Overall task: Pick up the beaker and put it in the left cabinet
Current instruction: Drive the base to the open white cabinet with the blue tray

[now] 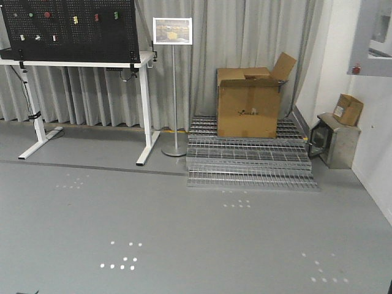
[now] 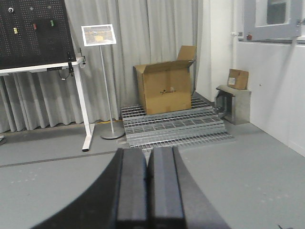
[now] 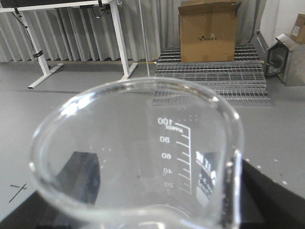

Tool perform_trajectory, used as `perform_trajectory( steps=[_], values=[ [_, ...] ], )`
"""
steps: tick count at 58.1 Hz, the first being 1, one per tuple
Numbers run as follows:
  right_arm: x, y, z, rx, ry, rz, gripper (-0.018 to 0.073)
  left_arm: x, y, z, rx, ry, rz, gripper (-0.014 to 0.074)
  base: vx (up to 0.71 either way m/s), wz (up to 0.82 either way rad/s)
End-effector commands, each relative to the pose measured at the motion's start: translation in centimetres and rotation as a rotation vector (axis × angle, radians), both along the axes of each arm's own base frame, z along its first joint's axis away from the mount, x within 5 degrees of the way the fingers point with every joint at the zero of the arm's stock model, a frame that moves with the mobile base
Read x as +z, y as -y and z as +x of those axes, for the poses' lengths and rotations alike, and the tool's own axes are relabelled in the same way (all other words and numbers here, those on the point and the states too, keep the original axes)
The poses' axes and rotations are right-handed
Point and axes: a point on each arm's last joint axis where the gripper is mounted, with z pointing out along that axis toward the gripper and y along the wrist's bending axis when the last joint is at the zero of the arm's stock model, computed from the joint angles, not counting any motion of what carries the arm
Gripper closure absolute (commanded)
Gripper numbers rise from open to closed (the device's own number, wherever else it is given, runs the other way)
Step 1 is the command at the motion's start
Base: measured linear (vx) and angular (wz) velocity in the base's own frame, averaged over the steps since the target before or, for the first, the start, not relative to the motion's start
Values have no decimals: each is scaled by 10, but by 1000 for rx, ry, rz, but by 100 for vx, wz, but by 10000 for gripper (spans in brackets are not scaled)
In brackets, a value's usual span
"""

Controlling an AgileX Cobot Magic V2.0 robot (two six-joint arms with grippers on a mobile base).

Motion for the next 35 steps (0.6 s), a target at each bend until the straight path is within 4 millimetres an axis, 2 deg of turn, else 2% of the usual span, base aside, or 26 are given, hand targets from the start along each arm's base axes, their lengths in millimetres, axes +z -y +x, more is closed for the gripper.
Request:
perform_trajectory(
  steps=[1, 35],
  values=[
    [16, -3, 1, 33, 97, 3, 562, 3, 0, -1, -1, 80, -33, 595, 64, 11],
    [16, -3, 1, 34, 98, 5, 562, 3, 0, -1, -1, 80, -33, 595, 63, 8]
  ],
)
